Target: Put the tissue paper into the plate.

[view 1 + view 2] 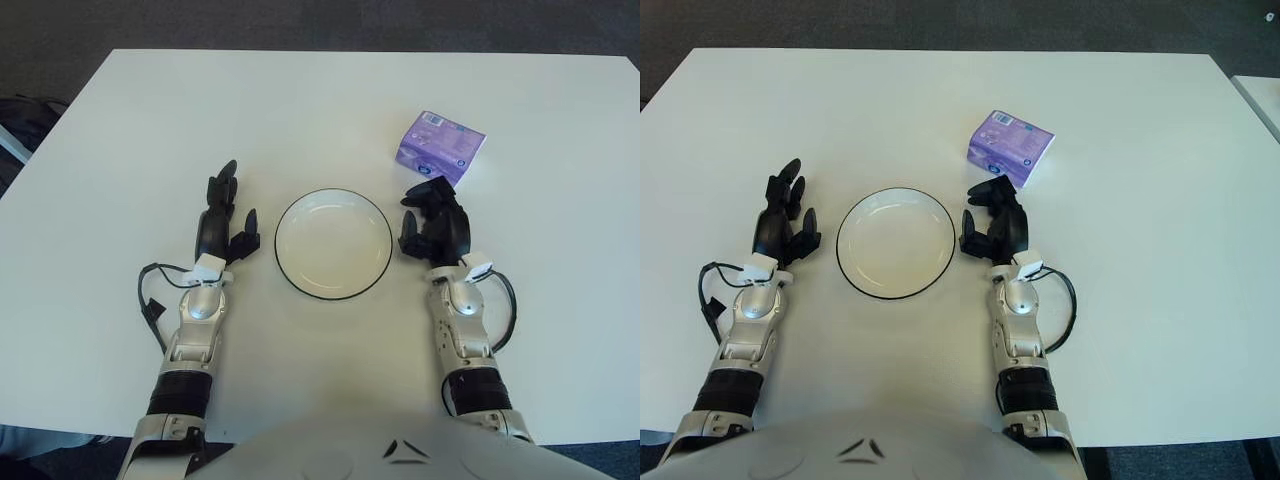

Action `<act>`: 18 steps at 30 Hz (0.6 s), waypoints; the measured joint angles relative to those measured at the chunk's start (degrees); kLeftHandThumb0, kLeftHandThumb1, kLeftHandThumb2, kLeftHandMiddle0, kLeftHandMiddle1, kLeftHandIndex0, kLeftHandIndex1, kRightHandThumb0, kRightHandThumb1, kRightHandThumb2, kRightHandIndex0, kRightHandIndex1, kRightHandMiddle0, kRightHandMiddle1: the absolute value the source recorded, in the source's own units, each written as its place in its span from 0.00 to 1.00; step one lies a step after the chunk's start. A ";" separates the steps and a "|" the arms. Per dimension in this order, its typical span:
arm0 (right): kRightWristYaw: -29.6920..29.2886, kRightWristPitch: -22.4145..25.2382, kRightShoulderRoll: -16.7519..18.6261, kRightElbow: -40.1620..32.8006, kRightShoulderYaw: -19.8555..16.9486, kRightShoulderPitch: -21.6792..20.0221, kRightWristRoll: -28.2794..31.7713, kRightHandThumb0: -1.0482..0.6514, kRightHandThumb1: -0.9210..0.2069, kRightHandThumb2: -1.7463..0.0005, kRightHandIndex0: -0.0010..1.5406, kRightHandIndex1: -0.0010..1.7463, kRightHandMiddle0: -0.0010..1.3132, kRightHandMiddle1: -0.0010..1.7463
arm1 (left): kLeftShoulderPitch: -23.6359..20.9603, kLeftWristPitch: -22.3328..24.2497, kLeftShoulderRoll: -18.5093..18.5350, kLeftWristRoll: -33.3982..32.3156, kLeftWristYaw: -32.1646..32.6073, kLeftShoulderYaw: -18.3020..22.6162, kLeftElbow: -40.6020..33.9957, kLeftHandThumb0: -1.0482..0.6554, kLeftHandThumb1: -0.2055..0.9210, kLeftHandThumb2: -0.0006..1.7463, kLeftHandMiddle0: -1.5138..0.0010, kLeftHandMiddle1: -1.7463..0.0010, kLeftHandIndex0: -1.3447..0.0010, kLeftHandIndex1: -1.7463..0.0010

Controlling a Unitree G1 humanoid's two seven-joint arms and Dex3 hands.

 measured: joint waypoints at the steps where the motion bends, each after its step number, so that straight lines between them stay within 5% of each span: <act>1: -0.32 -0.17 -0.06 -0.13 0.02 0.17 -0.63 0.61 0.37 0.41 0.36 0.95 0.26 0.91 | -0.05 0.00 0.00 0.00 0.00 0.00 0.04 0.24 1.00 0.45 0.81 1.00 1.00 0.70; 18: -6.75 2.31 -2.36 -4.08 -0.21 -3.53 -10.55 0.61 0.30 0.48 0.34 0.94 0.24 0.89 | -1.29 -0.21 0.14 -0.10 0.00 0.04 0.56 0.23 1.00 0.45 0.80 1.00 1.00 0.68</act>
